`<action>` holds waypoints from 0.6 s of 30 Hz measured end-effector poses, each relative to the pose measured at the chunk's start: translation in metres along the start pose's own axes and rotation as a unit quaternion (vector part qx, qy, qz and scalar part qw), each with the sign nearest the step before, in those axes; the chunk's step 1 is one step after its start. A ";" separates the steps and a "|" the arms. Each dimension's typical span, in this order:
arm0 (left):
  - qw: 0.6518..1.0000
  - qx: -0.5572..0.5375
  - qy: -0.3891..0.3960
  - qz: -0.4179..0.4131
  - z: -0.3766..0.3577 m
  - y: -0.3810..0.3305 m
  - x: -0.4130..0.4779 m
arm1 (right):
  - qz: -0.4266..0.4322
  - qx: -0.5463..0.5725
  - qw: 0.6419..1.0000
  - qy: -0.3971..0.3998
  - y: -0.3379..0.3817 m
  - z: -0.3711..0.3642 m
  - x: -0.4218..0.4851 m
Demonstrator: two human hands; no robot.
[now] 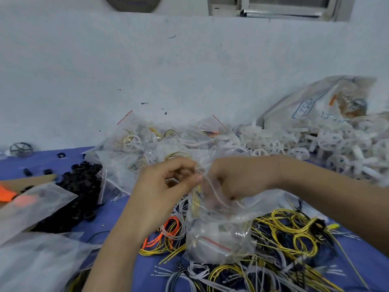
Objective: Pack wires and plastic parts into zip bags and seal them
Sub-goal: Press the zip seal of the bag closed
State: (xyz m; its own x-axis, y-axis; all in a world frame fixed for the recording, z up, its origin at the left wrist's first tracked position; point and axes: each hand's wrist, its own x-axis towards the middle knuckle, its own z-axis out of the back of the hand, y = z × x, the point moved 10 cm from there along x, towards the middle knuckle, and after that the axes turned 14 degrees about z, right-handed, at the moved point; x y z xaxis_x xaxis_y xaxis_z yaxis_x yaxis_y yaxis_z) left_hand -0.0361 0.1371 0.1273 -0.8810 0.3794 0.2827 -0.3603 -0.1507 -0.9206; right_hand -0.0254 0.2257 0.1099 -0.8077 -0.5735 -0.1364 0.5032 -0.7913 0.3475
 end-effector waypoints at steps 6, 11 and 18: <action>0.998 0.033 -0.035 -0.029 0.005 -0.004 0.000 | -0.068 -0.029 0.996 0.052 -0.014 -0.018 0.009; 0.998 -0.014 -0.063 -0.007 0.018 0.003 0.003 | -0.056 0.037 0.995 0.073 -0.006 -0.011 -0.001; 0.994 -0.049 -0.093 0.006 0.031 0.004 0.004 | 0.075 0.093 0.964 -0.237 0.016 0.072 -0.014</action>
State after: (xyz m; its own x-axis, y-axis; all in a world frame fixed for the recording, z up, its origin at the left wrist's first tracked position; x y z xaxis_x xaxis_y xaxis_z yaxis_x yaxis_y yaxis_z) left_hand -0.0505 0.1099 0.1326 -0.9296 0.2011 0.3089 -0.3266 -0.0611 -0.9432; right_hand -0.0281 0.2365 0.1836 -0.8018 -0.4829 0.3519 0.5973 -0.6293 0.4973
